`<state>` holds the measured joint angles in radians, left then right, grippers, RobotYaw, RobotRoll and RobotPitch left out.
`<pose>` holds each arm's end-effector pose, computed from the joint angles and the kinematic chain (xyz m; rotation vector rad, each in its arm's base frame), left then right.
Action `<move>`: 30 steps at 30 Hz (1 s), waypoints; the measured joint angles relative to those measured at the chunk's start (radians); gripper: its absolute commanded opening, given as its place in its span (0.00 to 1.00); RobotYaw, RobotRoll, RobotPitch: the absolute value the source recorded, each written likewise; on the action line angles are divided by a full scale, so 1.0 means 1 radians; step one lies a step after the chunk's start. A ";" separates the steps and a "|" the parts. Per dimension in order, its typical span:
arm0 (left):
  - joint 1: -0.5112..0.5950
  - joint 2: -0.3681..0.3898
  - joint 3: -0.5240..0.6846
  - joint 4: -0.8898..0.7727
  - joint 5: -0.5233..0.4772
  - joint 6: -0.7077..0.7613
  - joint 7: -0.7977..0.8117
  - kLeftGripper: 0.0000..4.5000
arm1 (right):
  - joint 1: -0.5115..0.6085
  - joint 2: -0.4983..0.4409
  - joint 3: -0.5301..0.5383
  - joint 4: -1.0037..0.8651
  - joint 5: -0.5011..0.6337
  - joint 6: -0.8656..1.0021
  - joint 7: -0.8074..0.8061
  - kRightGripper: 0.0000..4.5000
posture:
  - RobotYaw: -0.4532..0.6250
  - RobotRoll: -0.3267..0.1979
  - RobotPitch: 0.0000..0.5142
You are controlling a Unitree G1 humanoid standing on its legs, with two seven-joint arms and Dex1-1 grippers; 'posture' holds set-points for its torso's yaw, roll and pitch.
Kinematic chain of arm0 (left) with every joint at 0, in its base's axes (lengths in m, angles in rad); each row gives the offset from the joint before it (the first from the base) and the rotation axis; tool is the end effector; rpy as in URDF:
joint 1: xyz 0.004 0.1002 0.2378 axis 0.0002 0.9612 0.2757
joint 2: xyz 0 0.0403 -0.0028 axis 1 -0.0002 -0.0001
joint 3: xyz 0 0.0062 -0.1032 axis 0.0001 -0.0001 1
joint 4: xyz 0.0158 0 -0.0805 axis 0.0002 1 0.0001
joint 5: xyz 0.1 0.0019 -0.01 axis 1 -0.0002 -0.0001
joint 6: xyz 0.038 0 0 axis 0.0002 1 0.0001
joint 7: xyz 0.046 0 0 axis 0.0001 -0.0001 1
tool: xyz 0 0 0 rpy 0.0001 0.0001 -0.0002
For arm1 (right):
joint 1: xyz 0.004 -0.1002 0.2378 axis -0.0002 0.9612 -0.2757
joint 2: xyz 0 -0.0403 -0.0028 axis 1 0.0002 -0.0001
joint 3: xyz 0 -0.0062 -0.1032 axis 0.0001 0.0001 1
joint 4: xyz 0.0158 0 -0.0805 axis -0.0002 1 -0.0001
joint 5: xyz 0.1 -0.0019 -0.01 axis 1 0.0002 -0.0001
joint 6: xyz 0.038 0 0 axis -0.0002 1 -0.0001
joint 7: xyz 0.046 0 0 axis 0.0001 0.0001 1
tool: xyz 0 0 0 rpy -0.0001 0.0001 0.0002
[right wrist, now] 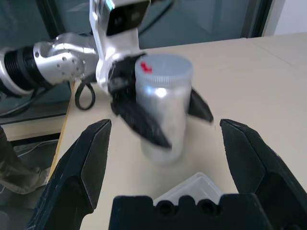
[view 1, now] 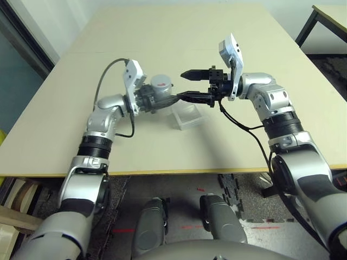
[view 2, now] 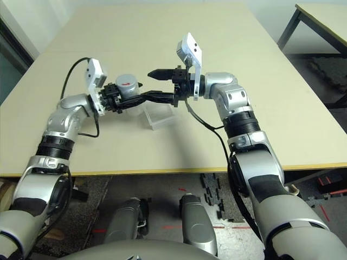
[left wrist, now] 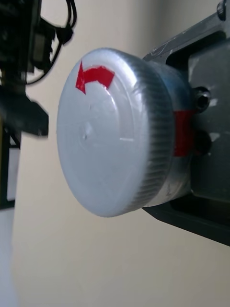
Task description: Pour the medicine from the bottle into the box.
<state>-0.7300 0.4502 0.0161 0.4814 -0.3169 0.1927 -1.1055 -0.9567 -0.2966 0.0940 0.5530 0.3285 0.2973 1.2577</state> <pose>0.3258 0.2199 0.1626 0.1239 -0.0199 -1.0628 0.3504 -0.1450 0.1974 -0.0929 -0.0272 1.4246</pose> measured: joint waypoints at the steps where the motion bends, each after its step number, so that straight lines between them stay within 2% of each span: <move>1: 0.000 0.009 0.006 -0.001 -0.001 0.003 -0.001 0.59 | -0.001 0.000 0.000 0.001 0.000 -0.001 0.001 1.00 | 0.24 0.62 0.16; 6: -0.022 0.036 0.015 -0.010 -0.011 0.026 -0.011 0.59 | -0.036 0.001 0.000 0.012 0.001 0.000 0.007 1.00 | 0.25 0.62 0.16; 20: -0.117 -0.110 -0.038 0.032 -0.013 0.024 -0.027 0.59 | -0.107 -0.001 -0.016 0.084 0.000 -0.006 -0.002 1.00 | 0.22 0.62 0.15; 30: -0.166 -0.136 -0.041 0.122 0.004 -0.017 -0.035 0.59 | -0.136 0.001 -0.028 0.144 -0.002 -0.032 -0.017 1.00 | 0.21 0.62 0.15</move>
<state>-0.8957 0.3145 -0.0245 0.6039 -0.3131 0.1755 -1.1405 -1.0930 -0.2959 0.0661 0.6965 0.3265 0.2649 1.2406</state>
